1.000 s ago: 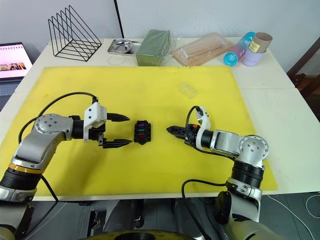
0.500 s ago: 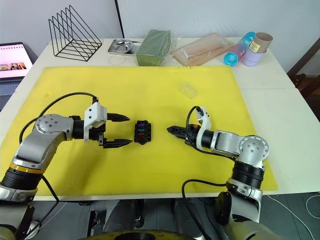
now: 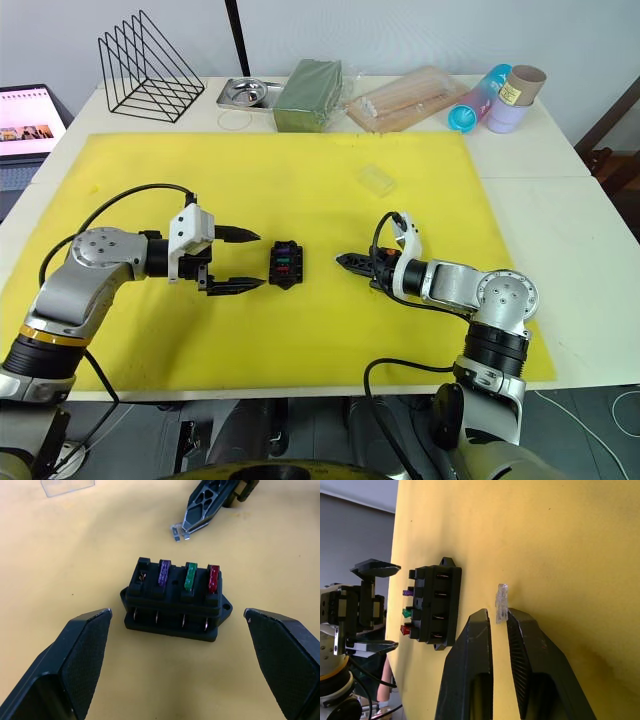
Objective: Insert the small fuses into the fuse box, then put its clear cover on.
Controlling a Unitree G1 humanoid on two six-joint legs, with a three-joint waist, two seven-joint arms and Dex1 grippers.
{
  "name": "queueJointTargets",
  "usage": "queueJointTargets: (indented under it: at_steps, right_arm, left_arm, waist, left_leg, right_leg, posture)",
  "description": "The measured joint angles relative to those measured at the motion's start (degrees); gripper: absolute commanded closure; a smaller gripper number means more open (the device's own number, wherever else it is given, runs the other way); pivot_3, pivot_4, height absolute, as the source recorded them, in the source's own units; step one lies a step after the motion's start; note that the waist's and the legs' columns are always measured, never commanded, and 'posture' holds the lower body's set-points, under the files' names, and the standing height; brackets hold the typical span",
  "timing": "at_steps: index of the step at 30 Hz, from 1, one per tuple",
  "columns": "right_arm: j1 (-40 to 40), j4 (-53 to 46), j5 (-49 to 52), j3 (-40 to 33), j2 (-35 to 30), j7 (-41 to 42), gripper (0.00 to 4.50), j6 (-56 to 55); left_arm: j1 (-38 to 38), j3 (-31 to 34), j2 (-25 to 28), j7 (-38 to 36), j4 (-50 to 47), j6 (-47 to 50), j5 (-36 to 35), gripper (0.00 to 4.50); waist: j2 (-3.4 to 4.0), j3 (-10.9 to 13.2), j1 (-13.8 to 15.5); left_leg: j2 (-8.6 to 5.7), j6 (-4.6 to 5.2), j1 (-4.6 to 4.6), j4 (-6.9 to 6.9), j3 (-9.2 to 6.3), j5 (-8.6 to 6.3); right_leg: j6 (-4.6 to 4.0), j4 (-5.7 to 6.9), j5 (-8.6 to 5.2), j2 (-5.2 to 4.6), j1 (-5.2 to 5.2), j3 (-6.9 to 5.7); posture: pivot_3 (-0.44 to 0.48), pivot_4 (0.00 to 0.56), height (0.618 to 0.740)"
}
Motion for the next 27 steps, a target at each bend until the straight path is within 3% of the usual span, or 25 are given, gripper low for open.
queueJointTargets:
  at_steps: [27]
  right_arm:
    - [-0.81,2.26,-1.89,1.09,-3.07,3.02,3.98,-0.43]
  left_arm:
    - [0.01,-0.02,-0.66,0.39,-0.01,0.00,0.02,0.00]
  waist:
    - [0.00,0.00,0.45]
  left_leg:
    - [-0.01,0.00,0.00,0.04,-0.02,0.00]
  right_leg:
    - [0.10,-0.34,0.06,-0.08,0.23,-0.02]
  posture:
    - [0.000,0.150,0.740]
